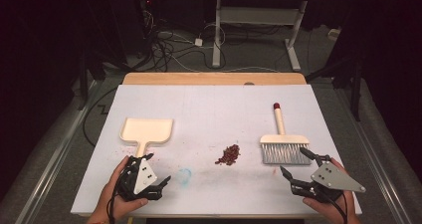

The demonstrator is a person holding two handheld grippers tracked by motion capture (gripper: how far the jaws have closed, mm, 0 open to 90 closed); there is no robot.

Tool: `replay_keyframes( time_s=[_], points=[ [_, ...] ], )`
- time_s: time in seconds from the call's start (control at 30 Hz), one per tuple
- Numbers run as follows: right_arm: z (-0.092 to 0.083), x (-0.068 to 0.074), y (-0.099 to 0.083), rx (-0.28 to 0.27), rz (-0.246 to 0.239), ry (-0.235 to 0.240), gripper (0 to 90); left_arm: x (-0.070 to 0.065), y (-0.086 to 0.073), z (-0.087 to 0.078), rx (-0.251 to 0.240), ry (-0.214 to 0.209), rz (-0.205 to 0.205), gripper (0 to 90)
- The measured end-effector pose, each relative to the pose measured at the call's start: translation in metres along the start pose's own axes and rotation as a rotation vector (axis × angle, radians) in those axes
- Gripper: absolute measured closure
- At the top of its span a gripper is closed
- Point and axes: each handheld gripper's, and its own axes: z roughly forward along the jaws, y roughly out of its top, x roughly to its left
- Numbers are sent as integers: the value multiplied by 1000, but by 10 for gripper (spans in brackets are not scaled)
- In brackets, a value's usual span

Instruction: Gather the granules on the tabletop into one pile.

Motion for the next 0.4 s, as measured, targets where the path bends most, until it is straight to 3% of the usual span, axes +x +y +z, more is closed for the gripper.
replay_keyframes(
  time_s=[0.1, 0.4],
  points=[
    [0, 3, 1, 6, -25, -5, 231, 0, 0, 1, 3, -3, 1, 151],
    [4, 0, -2, 35, -23, -13, 231, 1, 2, 7, 19, -16, 5, 152]
  ],
)
